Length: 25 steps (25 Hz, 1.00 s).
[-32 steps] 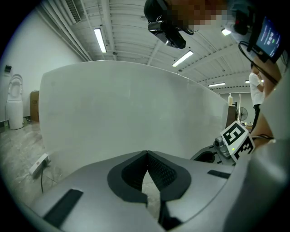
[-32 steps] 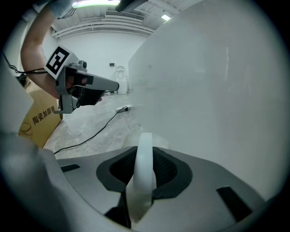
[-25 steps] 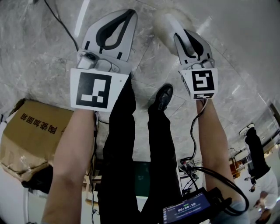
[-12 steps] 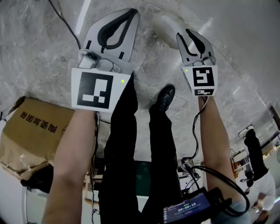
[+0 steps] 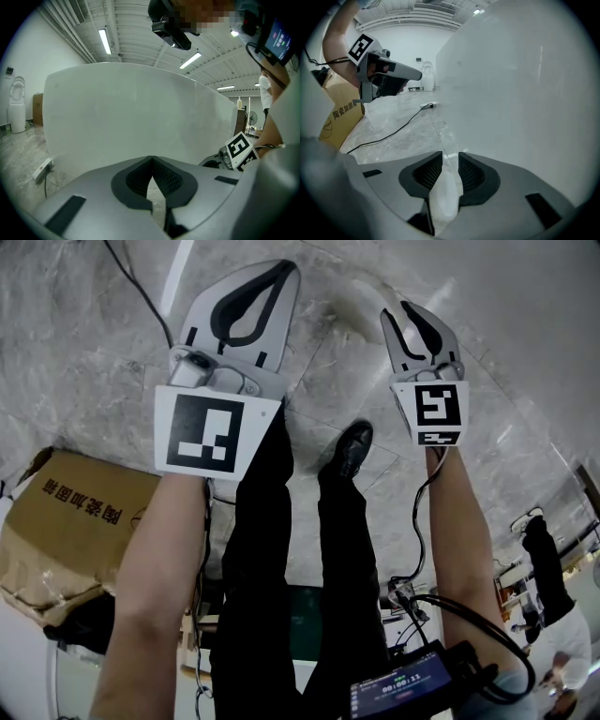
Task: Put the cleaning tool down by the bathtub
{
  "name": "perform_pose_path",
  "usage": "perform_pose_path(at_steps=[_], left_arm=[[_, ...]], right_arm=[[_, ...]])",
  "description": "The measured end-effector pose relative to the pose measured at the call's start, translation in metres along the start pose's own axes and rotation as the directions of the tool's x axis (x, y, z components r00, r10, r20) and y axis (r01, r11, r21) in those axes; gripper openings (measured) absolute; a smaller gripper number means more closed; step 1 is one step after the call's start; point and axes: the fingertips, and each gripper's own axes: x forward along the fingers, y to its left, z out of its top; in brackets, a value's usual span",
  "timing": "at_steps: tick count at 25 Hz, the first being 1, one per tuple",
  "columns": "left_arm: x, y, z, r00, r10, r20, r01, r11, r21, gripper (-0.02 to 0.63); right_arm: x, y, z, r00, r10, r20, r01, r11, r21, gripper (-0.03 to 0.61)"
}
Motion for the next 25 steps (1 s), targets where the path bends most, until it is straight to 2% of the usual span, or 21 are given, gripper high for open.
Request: perform_pose_path(at_steps=[11,18,21,25], left_arm=[[-0.007,-0.012,0.036,0.999,0.005,0.042,-0.006,1.0,0.016,0.014],[-0.009,-0.021,0.076,0.996,0.015,0.09,-0.016,1.0,0.018,0.014],[-0.012,-0.025,0.099,0.993,0.023,0.113,-0.025,1.0,0.016,0.014],[-0.018,-0.028,0.135,0.987,0.044,0.153,-0.045,0.999,0.008,0.015]], right_arm=[[-0.031,-0.009,0.033,0.998,-0.023,0.056,0.023,1.0,-0.001,0.118],[-0.062,-0.013,0.084,0.987,-0.051,0.152,0.048,0.999,0.023,0.115],[-0.081,-0.014,0.113,0.976,-0.062,0.21,0.055,0.998,0.041,0.104],[-0.11,-0.02,0.165,0.934,-0.084,0.348,0.072,0.996,0.047,0.07]])
